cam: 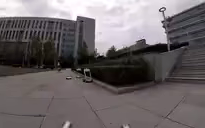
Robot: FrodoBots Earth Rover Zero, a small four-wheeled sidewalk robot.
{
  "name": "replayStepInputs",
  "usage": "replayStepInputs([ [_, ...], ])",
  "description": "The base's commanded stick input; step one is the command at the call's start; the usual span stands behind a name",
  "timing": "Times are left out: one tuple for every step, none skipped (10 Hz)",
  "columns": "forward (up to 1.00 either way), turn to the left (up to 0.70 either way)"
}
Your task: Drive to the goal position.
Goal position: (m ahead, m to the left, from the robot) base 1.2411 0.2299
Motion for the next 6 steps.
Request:
replayStepInputs([
  [0.7, 0.0],
  [0.7, 0.0],
  [0.7, 0.0],
  [0.7, 0.0],
  [0.7, 0.0],
  [0.7, 0.0],
])
